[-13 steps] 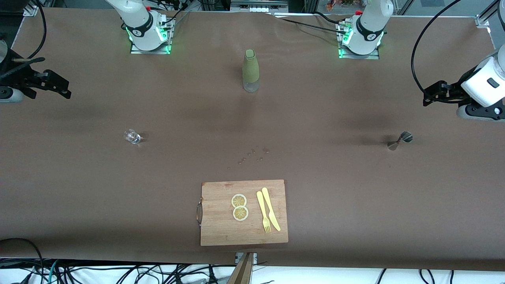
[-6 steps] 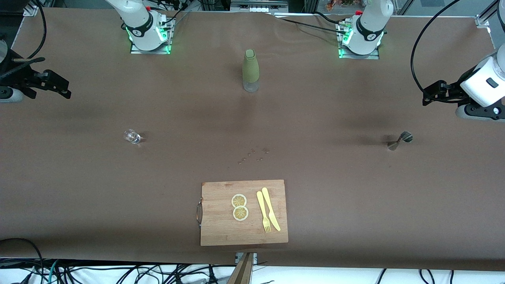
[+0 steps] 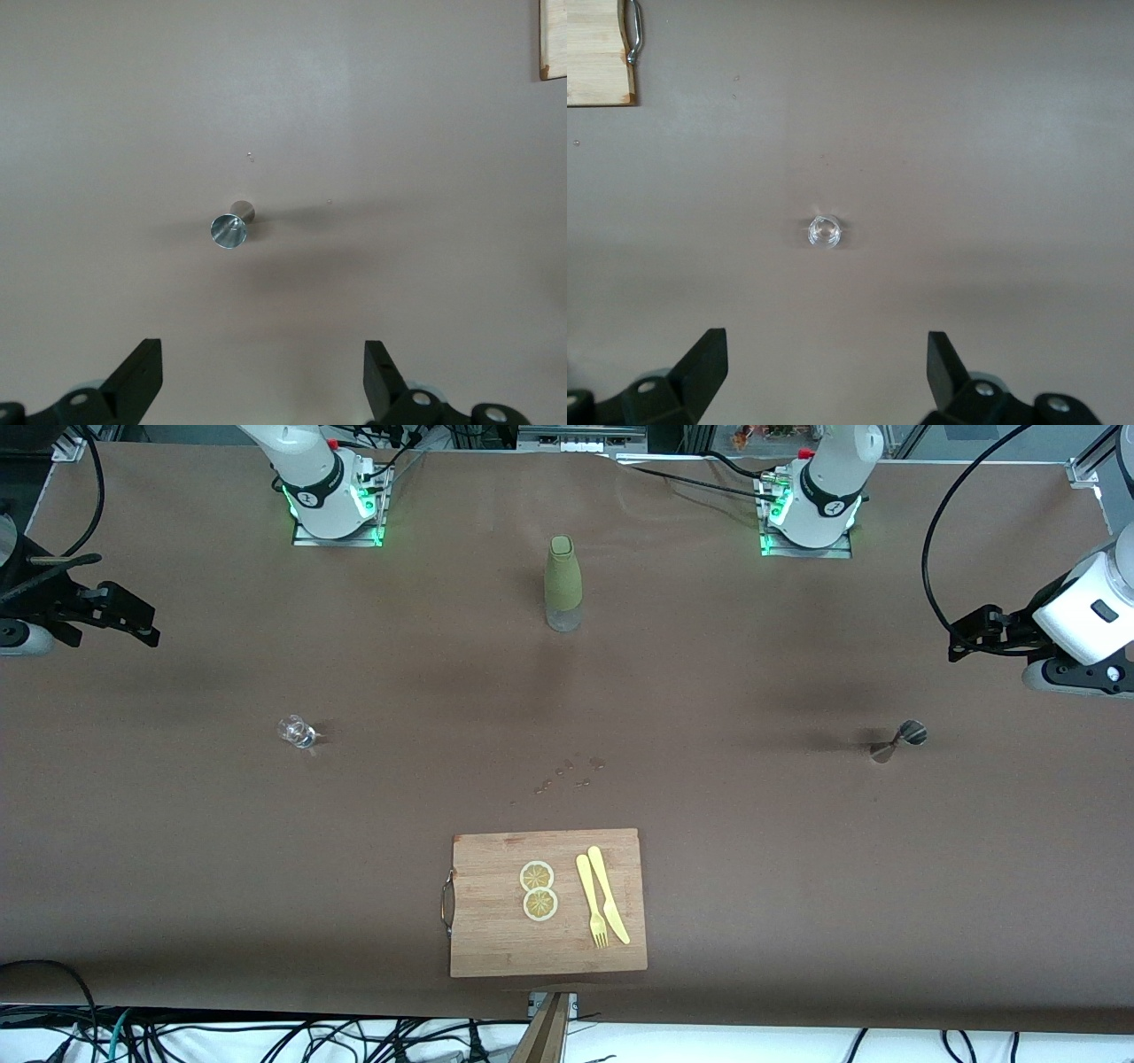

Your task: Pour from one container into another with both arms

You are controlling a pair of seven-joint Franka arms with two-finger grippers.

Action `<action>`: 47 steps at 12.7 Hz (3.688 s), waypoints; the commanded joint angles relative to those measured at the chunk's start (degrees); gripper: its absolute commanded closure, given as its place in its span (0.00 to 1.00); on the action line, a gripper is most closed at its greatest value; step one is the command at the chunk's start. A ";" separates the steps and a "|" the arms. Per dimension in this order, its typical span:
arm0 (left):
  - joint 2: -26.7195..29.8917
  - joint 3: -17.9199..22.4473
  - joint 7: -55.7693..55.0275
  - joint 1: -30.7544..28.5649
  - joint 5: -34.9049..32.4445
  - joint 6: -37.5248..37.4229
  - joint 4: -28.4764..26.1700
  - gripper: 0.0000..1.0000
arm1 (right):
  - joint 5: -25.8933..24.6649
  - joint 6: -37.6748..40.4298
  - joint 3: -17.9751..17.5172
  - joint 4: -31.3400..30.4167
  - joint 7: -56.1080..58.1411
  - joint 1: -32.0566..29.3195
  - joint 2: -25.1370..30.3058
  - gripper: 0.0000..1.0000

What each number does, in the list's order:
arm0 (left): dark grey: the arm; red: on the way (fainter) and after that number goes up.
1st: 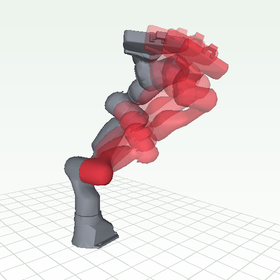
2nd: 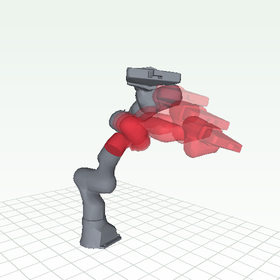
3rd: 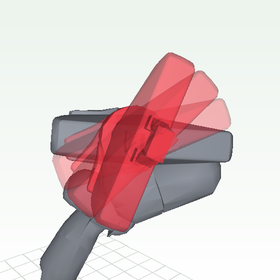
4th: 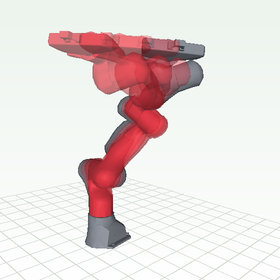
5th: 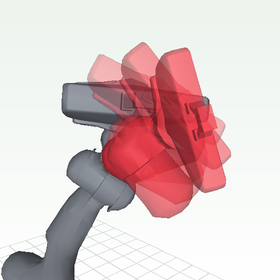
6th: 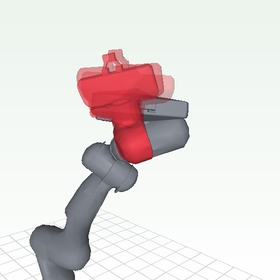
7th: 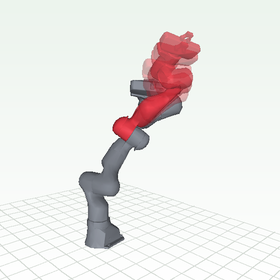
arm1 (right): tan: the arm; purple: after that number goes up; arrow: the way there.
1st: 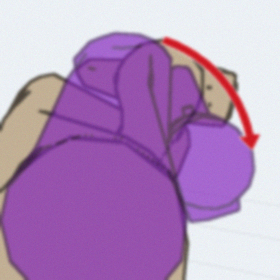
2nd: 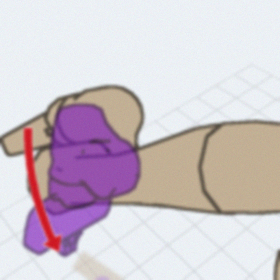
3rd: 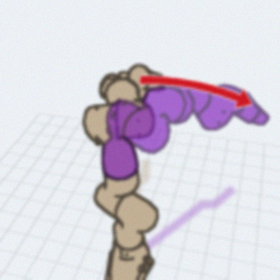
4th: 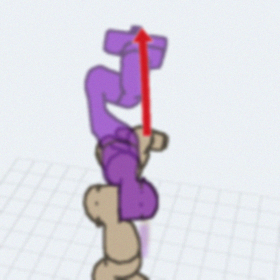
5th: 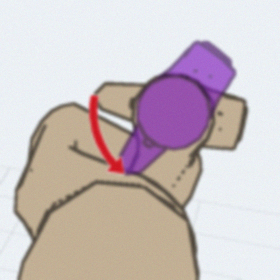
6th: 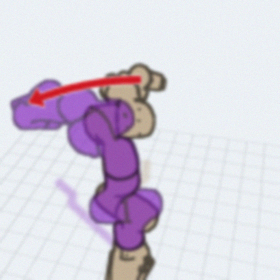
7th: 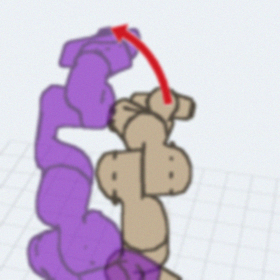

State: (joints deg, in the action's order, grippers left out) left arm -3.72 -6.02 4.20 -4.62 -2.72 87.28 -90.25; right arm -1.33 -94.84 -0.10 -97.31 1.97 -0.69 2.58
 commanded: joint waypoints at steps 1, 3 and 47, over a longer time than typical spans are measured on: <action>-0.32 0.04 0.90 -0.57 -1.15 -0.71 1.12 0.00 | -0.43 0.71 -0.25 0.37 -0.92 0.07 0.41 0.00; -0.23 0.40 1.07 -1.35 -1.15 -0.71 1.21 0.00 | -0.43 0.62 -0.25 0.37 -0.92 0.07 0.41 0.00; -14.56 0.66 81.48 -32.21 21.25 1.58 6.49 0.00 | -0.16 -0.08 0.01 0.10 -0.92 -0.02 -0.29 0.00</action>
State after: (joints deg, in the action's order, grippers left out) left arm -17.39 -4.79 82.04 -35.78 16.32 89.88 -86.04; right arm -1.33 -94.83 -0.09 -97.32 1.97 -0.64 2.56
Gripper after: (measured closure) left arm 0.000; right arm 0.000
